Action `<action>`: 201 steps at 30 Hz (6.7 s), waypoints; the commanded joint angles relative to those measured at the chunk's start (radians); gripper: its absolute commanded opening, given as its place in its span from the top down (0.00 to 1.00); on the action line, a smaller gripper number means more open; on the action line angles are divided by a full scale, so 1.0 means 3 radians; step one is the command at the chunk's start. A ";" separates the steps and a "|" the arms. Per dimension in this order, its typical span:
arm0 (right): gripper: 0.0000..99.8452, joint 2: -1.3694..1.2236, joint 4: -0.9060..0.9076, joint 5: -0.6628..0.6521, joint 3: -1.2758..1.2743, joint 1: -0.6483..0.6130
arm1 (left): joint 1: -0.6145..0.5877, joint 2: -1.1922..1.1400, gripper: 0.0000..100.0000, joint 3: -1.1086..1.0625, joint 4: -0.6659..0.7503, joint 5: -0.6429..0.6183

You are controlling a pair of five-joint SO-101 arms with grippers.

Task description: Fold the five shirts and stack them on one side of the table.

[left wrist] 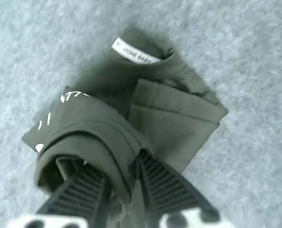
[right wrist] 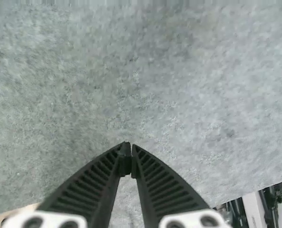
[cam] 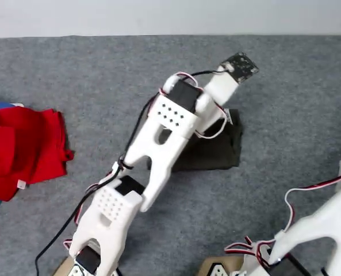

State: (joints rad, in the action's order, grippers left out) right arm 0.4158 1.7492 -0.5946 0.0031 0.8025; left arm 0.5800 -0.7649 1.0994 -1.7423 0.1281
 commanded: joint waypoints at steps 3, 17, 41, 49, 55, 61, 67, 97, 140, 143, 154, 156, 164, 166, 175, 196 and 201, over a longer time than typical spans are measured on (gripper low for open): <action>0.99 0.0125 0.0084 -0.0031 -0.0082 0.0013 | 0.0061 -0.0123 1.00 0.0376 -0.0031 -0.0026; 0.99 0.0100 0.0054 -0.0031 -0.0102 0.0013 | 0.0041 -0.0143 0.80 0.0488 -0.0005 -0.0404; 0.98 -0.0596 -0.0361 0.0880 -0.0113 -0.1726 | -0.0880 0.3048 0.99 -0.2744 -0.0046 0.0261; 0.96 -0.1118 -0.0898 0.1366 -0.0113 -0.2248 | -0.2061 0.3974 0.99 -0.3792 -0.0046 0.0266; 0.83 -0.1378 -0.1128 0.1371 -0.0113 -0.2411 | -0.2818 0.4352 0.99 -0.4237 -0.0046 0.0266; 0.83 -0.1568 -0.1511 0.1371 -0.0113 -0.2493 | -0.3376 0.4547 0.99 -0.4616 -0.0041 0.0317; 0.83 -0.1808 -0.1864 0.1371 -0.0113 -0.2519 | -0.3549 0.4572 0.99 -0.4744 -0.0041 0.0481; 0.99 -0.2591 -0.1788 0.1100 0.1248 -0.2759 | -0.3570 0.4552 0.99 -0.4744 -0.0041 0.0491; 0.99 -0.3838 -0.1476 0.0685 0.2562 -0.3813 | -0.3560 0.4572 0.99 -0.4923 -0.0036 0.0481; 0.99 -0.4007 -0.1419 0.0665 0.2562 -0.3792 | -0.3560 0.4572 0.99 -0.4923 -0.0036 0.0481; 0.99 -0.3792 -0.0013 0.0660 0.2562 -0.3511 | -0.3570 0.4572 0.99 -0.4928 -0.0036 0.0481; 0.99 -0.3711 0.0161 0.0660 0.2547 -0.3429 | -0.3570 0.4572 0.99 -0.4928 -0.0036 0.0481; 0.99 -0.3261 0.0161 0.0655 0.2215 -0.2964 | -0.3570 0.4572 0.99 -0.4928 -0.0036 0.0481; 0.99 -0.3117 0.0166 0.0655 0.2036 -0.2887 | -0.3570 0.4572 0.99 -0.4928 -0.0036 0.0481; 0.99 -0.2504 0.0054 0.0660 0.1529 -0.2995 | -0.3570 0.4572 0.99 -0.4928 -0.0036 0.0481; 0.99 -0.3434 -0.0806 0.0660 0.1524 -0.3588 | -0.3565 0.4572 0.99 -0.4928 -0.0036 0.0491; 0.99 -0.3429 -0.0192 0.0660 0.1524 -0.3291 | -0.3570 0.4572 0.99 -0.4928 -0.0036 0.0491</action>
State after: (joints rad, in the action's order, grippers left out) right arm -0.6306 1.5942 -0.3920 0.4511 -0.2455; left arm -0.4879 0.5808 -0.3828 -1.7407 0.2677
